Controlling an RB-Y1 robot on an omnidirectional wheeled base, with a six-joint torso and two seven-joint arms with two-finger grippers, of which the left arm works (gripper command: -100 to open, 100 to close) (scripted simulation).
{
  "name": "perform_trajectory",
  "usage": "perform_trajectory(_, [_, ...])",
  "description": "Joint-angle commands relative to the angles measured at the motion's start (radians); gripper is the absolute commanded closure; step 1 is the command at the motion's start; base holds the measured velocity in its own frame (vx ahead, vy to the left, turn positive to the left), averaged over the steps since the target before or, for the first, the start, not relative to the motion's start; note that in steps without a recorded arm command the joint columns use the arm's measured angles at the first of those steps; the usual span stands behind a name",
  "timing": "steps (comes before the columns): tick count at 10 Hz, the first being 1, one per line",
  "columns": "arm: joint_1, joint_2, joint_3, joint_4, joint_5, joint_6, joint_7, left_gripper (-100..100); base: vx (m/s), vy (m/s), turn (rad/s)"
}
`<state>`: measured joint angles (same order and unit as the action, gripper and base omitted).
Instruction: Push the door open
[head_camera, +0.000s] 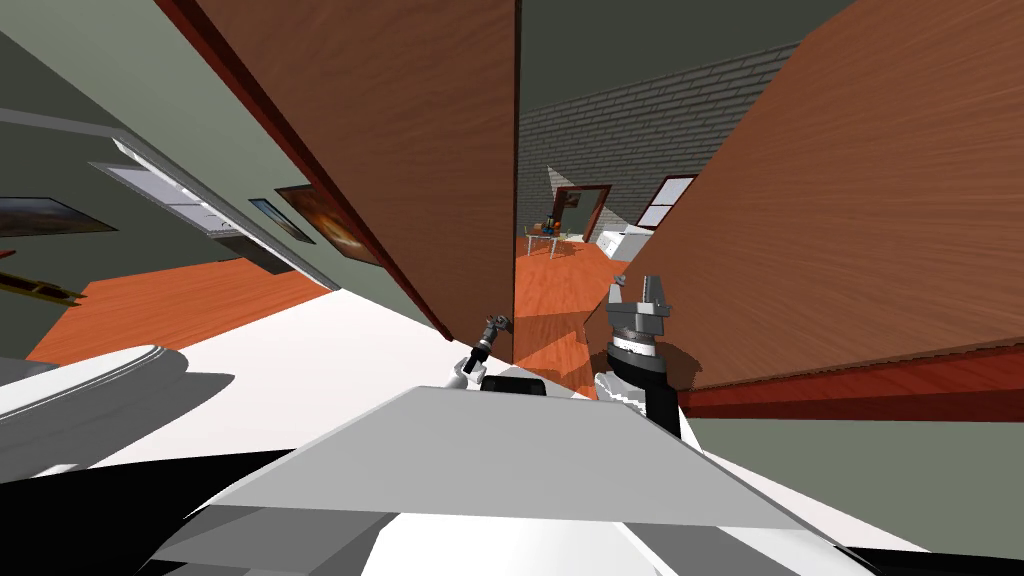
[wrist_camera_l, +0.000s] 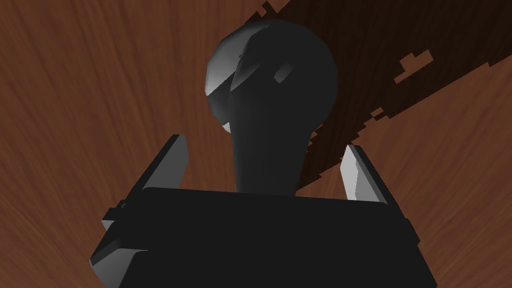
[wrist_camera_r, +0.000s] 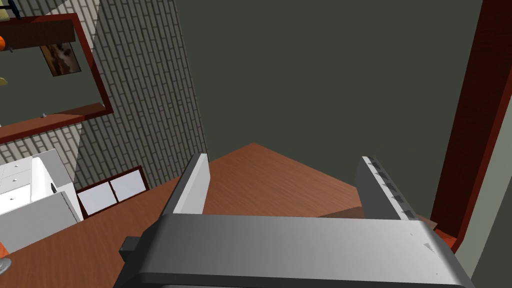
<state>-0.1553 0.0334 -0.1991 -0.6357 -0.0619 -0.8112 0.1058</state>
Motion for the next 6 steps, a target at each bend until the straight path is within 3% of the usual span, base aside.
perform_trajectory(1, [0.0,0.001,0.0,0.0,0.0,0.0,0.0,100,-0.011,0.003,0.003])
perform_trajectory(6, [0.0,0.001,0.0,0.0,0.0,0.0,0.0,100,-0.008,0.003,-0.005])
